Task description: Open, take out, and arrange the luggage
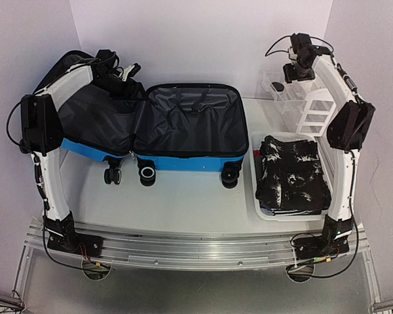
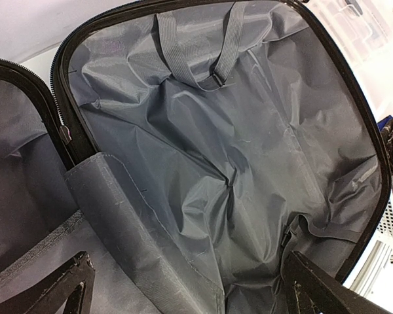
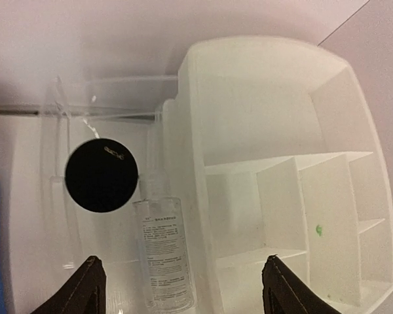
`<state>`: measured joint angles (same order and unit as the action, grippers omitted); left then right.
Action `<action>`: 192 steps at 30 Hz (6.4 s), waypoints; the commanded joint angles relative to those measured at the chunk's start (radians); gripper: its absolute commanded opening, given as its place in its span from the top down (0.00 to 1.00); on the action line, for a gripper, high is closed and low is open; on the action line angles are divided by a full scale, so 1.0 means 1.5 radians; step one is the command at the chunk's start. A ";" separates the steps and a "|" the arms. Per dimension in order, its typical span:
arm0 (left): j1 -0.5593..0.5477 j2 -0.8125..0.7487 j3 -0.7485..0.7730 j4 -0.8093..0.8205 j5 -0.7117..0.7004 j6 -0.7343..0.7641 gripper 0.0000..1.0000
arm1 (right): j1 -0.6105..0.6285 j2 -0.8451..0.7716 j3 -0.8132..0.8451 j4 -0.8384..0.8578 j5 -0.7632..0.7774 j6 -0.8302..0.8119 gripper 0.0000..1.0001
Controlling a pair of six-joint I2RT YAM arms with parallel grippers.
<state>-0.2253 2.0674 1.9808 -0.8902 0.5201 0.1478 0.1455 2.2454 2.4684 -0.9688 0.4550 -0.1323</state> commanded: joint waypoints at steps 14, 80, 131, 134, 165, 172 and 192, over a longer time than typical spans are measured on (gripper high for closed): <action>0.002 -0.013 -0.010 0.013 -0.002 -0.004 0.00 | -0.033 0.009 -0.038 -0.063 -0.115 -0.057 0.97; 0.002 -0.023 -0.044 0.026 0.019 -0.012 0.00 | 0.164 -0.050 -0.047 -0.326 -0.201 0.066 1.00; 0.002 -0.023 -0.047 0.032 0.019 -0.012 0.00 | 0.203 0.041 -0.024 -0.199 0.161 -0.026 1.00; 0.002 -0.023 -0.046 0.033 0.018 -0.011 0.00 | 0.185 0.043 -0.030 -0.199 0.146 -0.026 1.00; 0.002 -0.016 -0.043 0.026 0.012 -0.002 0.00 | 0.061 -0.013 0.018 -0.222 -0.027 -0.047 0.07; 0.002 -0.017 -0.044 0.024 0.014 -0.004 0.00 | 0.053 0.008 0.039 -0.225 -0.009 -0.077 0.06; 0.002 -0.020 -0.047 0.018 0.010 0.005 0.00 | 0.028 0.035 0.018 -0.183 0.015 -0.124 0.04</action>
<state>-0.2253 2.0674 1.9011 -0.8639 0.5308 0.1333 0.2016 2.2684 2.4977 -1.2564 0.4564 -0.3054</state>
